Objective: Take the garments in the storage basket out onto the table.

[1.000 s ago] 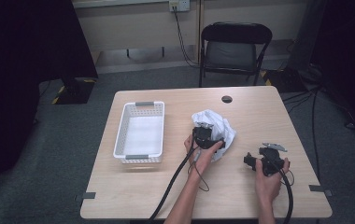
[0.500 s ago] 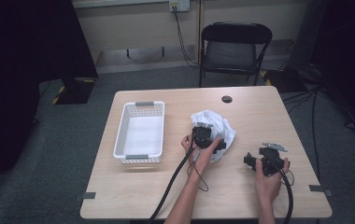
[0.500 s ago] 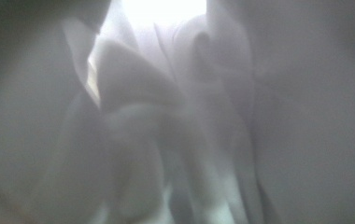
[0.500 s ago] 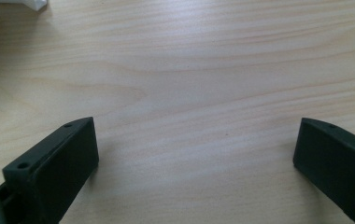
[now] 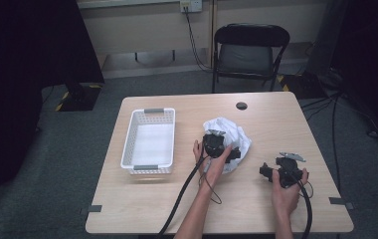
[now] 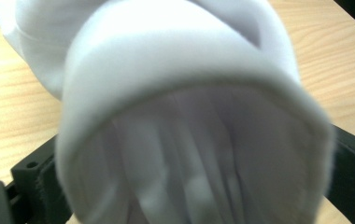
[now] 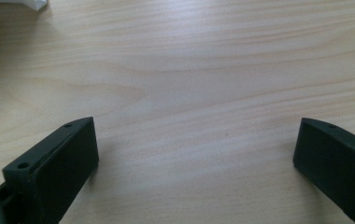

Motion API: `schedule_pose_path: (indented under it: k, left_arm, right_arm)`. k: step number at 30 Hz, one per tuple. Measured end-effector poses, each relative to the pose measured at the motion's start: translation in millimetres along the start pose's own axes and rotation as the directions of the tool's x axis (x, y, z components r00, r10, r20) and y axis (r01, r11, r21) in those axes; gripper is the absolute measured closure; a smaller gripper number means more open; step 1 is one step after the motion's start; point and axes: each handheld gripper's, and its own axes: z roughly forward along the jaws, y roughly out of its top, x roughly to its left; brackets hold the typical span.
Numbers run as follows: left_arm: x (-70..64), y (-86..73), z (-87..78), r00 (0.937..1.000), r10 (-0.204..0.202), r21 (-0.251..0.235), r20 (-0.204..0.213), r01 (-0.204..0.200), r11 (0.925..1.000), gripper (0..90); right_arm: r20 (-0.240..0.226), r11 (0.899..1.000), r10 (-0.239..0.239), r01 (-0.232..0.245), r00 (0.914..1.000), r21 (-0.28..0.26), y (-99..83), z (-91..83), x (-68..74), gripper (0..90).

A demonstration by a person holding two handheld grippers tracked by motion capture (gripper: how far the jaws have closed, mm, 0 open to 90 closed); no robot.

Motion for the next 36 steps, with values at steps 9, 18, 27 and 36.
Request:
schedule_pose_path:
  k: [9, 18, 27, 36]
  left_arm:
    - [0.3, 0.5, -9.4, 0.9999, 0.016, -0.030, -0.007, -0.016, 0.9994, 1.1]
    - [0.2, 2.6, -22.7, 0.9996, 0.016, -0.073, -0.024, -0.018, 0.9972, 1.5]
    - [-1.0, 4.0, -36.7, 0.9988, 0.025, -0.100, -0.042, -0.029, 0.9946, 1.8]
    - [0.1, -0.1, -44.4, 0.9984, 0.026, -0.112, -0.050, -0.031, 0.9933, 1.6]
  right_arm:
    - [0.000, 1.000, -0.001, 0.001, 1.0000, 0.000, 0.0, 0.0, 0.0, 0.0]
    - [0.000, 1.000, 0.000, 0.000, 1.0000, 0.000, 0.0, 0.0, 0.0, 0.0]
    - [0.000, 1.000, -0.001, 0.001, 1.0000, 0.000, 0.0, 0.0, 0.0, 0.0]
    - [0.000, 1.000, 0.000, 0.000, 1.0000, 0.000, 0.0, 0.0, 0.0, 0.0]
